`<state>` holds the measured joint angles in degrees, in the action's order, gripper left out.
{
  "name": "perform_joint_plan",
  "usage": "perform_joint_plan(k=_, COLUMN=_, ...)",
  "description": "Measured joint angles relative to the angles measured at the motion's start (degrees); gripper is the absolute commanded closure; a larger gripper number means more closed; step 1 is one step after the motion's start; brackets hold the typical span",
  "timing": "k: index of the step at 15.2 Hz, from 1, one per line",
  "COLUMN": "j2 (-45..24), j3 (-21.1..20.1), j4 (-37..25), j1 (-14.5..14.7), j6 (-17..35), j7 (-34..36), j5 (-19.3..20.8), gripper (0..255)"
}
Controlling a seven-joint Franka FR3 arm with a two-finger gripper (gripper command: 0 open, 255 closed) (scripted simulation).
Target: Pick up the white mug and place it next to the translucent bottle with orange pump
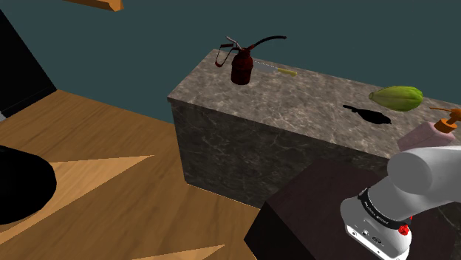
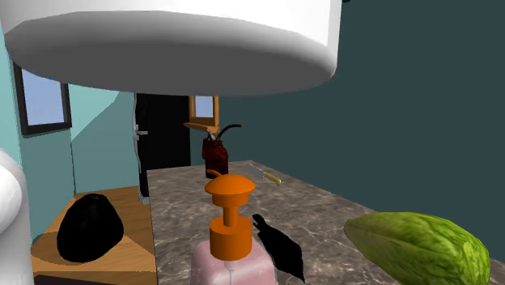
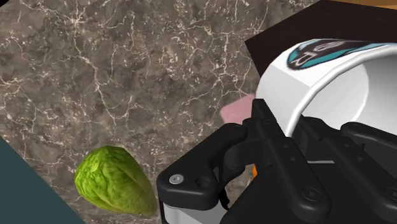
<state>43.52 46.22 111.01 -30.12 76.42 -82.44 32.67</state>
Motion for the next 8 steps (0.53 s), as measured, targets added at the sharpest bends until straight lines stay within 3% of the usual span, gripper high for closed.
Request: perform_joint_plan(k=8, j2=3.1, j3=2.1, j4=6.1, j1=-1.7, j6=3.9, j7=-0.4, j5=2.7, gripper=255)
